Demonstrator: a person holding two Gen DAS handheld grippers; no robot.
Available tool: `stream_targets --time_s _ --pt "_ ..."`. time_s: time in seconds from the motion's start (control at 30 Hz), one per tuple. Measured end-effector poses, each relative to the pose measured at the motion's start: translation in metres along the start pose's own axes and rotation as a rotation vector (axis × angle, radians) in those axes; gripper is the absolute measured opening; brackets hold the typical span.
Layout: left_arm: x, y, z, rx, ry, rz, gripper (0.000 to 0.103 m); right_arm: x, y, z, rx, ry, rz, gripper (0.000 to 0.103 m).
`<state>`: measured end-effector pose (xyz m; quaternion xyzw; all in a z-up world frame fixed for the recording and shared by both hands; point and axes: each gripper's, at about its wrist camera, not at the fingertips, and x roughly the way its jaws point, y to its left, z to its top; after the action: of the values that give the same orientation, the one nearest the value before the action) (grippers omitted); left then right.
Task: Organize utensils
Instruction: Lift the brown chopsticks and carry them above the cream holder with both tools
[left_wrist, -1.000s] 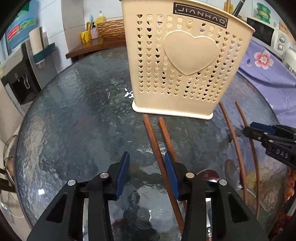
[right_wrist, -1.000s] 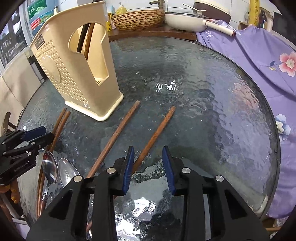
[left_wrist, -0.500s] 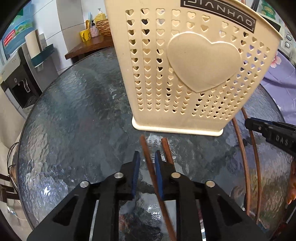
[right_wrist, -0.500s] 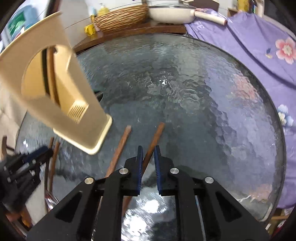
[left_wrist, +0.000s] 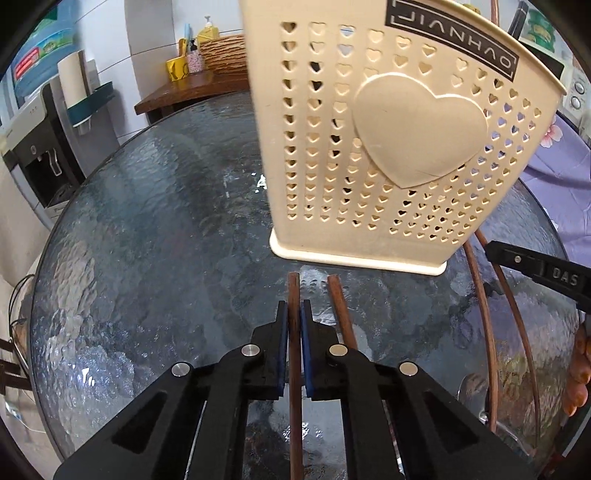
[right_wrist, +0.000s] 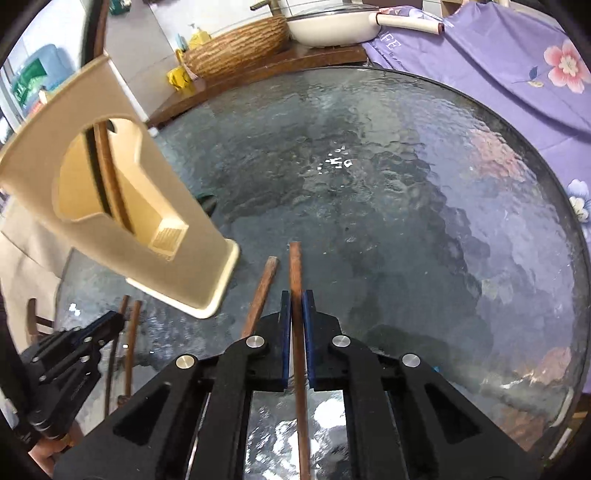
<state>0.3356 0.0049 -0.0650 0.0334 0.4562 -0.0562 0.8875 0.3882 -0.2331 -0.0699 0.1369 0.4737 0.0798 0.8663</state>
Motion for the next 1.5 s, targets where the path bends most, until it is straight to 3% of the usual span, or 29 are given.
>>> stream_targets --time_s 0.47,0.7,0.93,1.1,1.5 --pt "-0.044 0.011 -0.001 -0.053 -0.089 -0.07 0.007 -0.068 0.006 -0.014 -0.074 -0.157 0.06 0.007" --pt "-0.11 0.01 0.0 -0.058 -0.23 -0.138 0.007 -0.148 0.025 -0.024 -0.171 -0.336 0.133 0.007" --pt "-0.172 0.001 -0.009 -0.039 -0.356 -0.173 0.007 -0.211 0.034 -0.049 -0.237 -0.432 0.209 0.007" --pt "-0.186 -0.003 -0.012 -0.023 -0.392 -0.167 0.007 -0.229 0.042 -0.062 -0.281 -0.465 0.208 0.007" --pt "-0.203 -0.003 -0.008 -0.012 -0.421 -0.178 0.007 -0.238 0.054 -0.055 -0.322 -0.488 0.212 0.007"
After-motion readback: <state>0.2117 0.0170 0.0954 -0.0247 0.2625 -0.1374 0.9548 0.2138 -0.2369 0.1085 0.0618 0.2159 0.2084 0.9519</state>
